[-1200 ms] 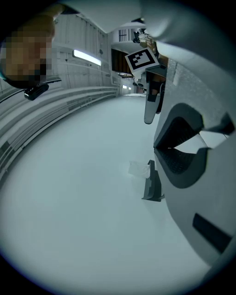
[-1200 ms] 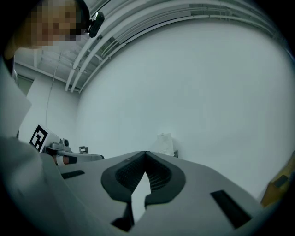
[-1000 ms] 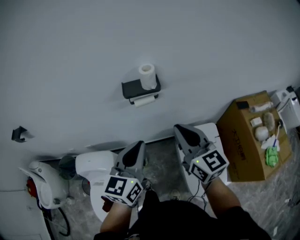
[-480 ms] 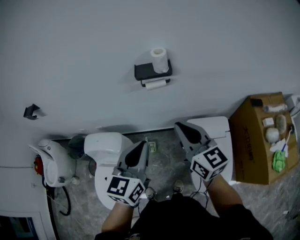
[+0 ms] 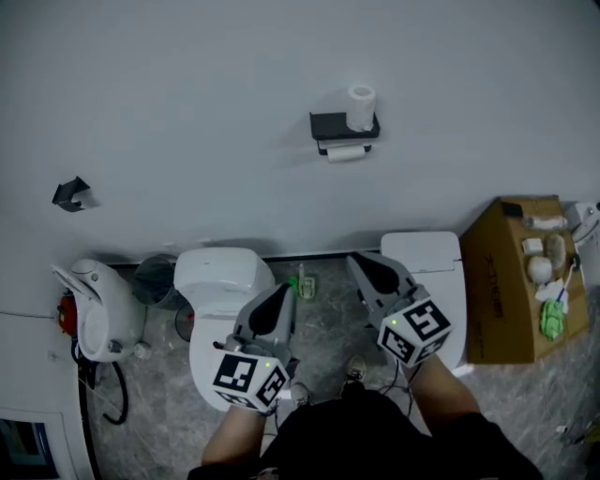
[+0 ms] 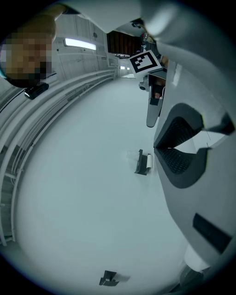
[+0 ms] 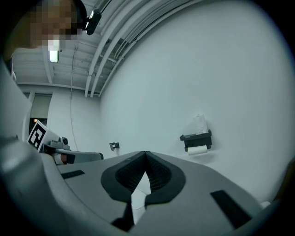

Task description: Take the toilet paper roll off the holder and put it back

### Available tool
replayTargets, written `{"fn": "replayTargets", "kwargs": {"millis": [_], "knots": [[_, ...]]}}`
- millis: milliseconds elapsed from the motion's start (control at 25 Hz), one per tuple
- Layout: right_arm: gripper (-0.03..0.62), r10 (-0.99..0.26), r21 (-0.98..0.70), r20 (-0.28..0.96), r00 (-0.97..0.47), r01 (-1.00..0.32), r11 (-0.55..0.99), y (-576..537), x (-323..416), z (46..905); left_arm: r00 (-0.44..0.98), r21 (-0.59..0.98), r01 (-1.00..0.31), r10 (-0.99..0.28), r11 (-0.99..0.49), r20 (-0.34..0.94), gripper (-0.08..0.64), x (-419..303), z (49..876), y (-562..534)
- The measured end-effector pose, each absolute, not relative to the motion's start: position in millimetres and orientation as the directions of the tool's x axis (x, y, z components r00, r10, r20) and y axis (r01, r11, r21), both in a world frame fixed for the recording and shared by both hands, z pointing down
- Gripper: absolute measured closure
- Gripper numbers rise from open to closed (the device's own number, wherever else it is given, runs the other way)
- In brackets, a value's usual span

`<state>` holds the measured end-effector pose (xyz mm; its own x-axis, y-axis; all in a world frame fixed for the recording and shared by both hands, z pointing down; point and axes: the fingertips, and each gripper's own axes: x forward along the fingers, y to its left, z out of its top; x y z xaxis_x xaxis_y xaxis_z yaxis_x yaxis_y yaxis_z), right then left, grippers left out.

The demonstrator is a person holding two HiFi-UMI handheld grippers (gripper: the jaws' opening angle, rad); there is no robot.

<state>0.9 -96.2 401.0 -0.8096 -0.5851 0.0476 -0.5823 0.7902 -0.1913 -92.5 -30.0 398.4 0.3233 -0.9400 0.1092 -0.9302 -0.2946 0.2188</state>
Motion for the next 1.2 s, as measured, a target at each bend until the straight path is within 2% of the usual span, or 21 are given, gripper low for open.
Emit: {"fn": "replayTargets", "kwargs": {"millis": [320,720,1200], "knots": [[0.594,-0.681,-0.146,0.044,-0.731,-0.679,0.720,-23.3,-25.8,382.9,0.420,0.245,-0.885,-0.905,-0.395,0.059,0.556,-131.5,391.5,31.3],[0.594,-0.790,-0.078,0.101,-0.604,-0.797,0.599,33.3,-6.3,386.8,0.564,0.295,-0.792,-0.826,-0.535,0.014,0.555,-122.7,398.8,66.2],[0.594,-0.770,-0.082,0.079,-0.633,-0.774,0.628,52.3,21.2,374.7,0.533,0.268,-0.816,-0.846,-0.512,0.010,0.555,-94.3,390.2,87.7]]}}
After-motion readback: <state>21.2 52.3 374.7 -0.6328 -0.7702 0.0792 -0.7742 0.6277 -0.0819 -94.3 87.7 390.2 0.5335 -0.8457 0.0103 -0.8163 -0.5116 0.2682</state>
